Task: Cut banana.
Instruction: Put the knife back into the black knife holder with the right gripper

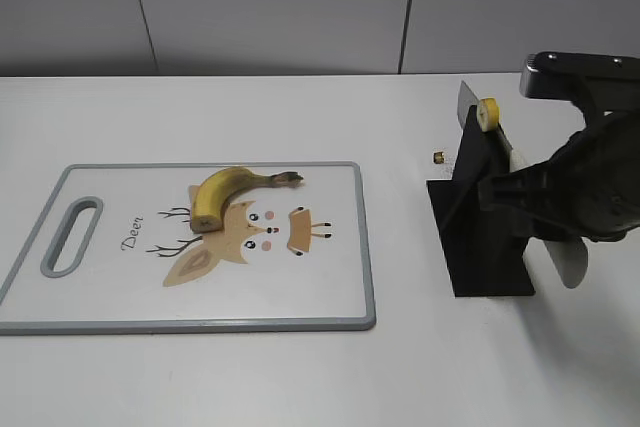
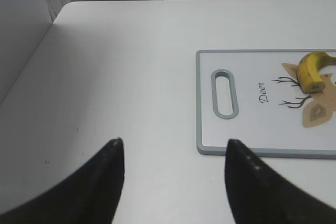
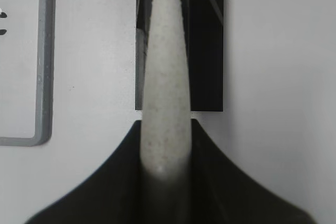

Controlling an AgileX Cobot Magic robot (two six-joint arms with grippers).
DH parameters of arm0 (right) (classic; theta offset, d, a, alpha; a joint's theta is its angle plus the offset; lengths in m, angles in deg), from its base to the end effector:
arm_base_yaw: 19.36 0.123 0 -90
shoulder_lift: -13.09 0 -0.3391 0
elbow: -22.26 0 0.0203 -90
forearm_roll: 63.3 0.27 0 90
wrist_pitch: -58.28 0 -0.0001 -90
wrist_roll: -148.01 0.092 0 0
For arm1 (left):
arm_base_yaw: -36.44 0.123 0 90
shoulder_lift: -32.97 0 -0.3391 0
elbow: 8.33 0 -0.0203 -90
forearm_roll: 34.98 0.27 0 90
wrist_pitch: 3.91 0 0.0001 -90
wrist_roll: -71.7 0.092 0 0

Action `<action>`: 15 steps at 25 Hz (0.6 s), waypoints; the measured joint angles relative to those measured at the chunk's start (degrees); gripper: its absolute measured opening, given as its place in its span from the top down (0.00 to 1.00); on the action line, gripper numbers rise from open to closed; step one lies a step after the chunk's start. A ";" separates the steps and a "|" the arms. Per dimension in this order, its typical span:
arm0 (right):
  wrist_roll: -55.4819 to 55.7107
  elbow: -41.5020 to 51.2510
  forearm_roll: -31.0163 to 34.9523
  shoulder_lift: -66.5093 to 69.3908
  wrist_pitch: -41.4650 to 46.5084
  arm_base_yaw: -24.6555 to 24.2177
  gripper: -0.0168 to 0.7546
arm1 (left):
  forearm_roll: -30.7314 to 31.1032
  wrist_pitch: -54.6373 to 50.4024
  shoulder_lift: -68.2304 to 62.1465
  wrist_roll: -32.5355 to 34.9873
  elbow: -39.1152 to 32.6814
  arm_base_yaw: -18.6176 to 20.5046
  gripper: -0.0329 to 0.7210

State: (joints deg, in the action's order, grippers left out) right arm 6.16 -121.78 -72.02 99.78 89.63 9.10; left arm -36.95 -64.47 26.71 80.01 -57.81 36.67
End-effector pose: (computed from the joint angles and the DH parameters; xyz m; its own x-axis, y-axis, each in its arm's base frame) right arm 0.2314 0.1172 0.2507 -0.9046 0.0884 -0.4170 0.0201 0.9860 0.1653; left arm -0.0429 -0.0029 0.2879 -0.4363 0.1260 -0.8909 0.0792 0.9917 0.1014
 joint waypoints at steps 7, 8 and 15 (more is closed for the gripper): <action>0.57 0.00 -0.71 0.36 -0.32 0.00 0.77 | 0.00 0.02 0.00 0.00 0.00 0.00 0.18; 0.62 0.00 -0.78 0.36 -0.42 0.00 0.77 | 0.00 0.02 0.00 0.00 0.00 0.00 0.18; 0.67 0.00 -0.78 0.36 -0.86 0.00 0.66 | 0.00 0.02 0.00 0.00 0.00 0.00 0.19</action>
State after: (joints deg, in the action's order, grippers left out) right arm 6.83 -121.78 -72.80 100.15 88.77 9.10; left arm -36.95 -64.45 26.71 80.01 -57.81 36.67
